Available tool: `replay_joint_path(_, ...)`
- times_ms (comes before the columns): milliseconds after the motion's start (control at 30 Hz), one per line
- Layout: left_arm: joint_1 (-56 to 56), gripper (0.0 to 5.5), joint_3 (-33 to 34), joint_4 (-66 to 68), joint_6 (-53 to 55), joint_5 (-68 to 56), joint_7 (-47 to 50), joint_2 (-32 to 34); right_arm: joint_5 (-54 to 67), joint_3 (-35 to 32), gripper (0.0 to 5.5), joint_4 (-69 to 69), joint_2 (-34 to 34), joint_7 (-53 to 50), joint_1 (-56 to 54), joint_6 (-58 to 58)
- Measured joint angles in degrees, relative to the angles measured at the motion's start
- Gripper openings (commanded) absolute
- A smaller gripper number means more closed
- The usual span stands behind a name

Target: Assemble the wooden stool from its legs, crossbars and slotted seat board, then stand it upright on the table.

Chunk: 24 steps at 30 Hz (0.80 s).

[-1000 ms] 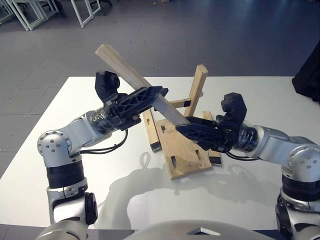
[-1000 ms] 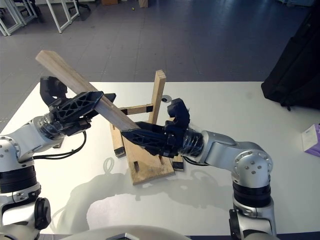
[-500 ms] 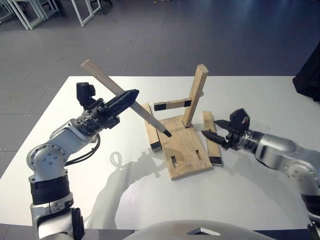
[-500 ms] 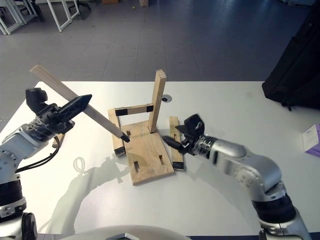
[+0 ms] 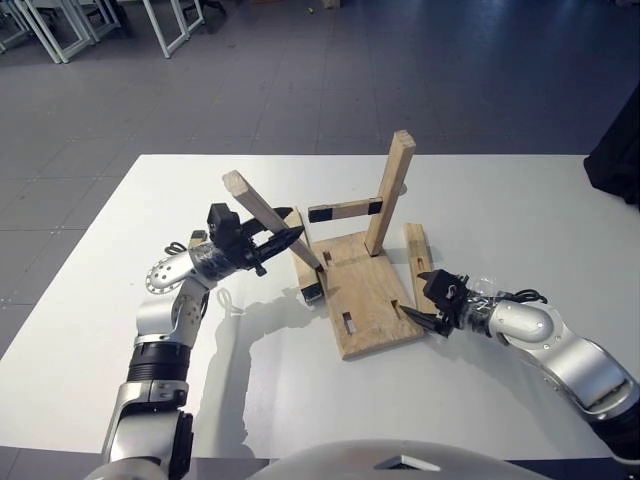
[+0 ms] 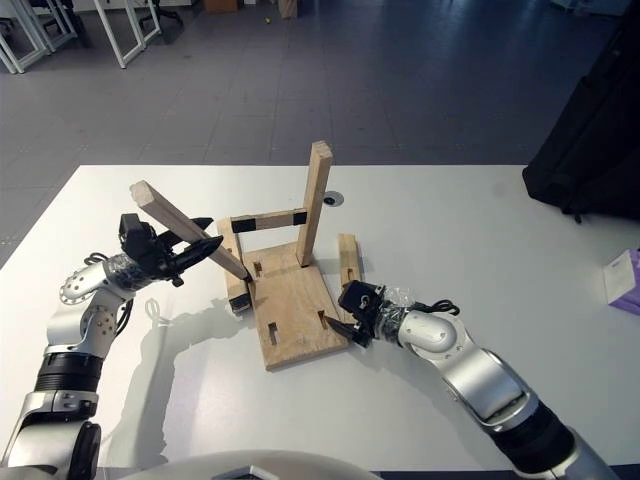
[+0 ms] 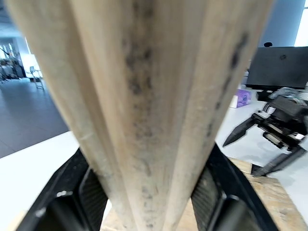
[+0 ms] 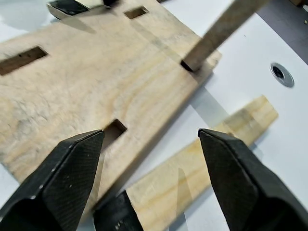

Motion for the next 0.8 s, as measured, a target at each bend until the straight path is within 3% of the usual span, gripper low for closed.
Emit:
replay_joint_path(533, -7.77, 2.03, -0.08, 15.00, -4.37, 1.83, -6.24, -1.21, -4.51, -0.31, 3.60, 0.07, 1.75, 6.45, 0.20, 1.21)
replay_joint_path(800, -7.83, 2.03, -0.31, 14.20, -2.98, 2.63, -9.01, -0.77, -5.99, -0.67, 3.60, 0.87, 2.51, 8.36, 0.69, 1.35)
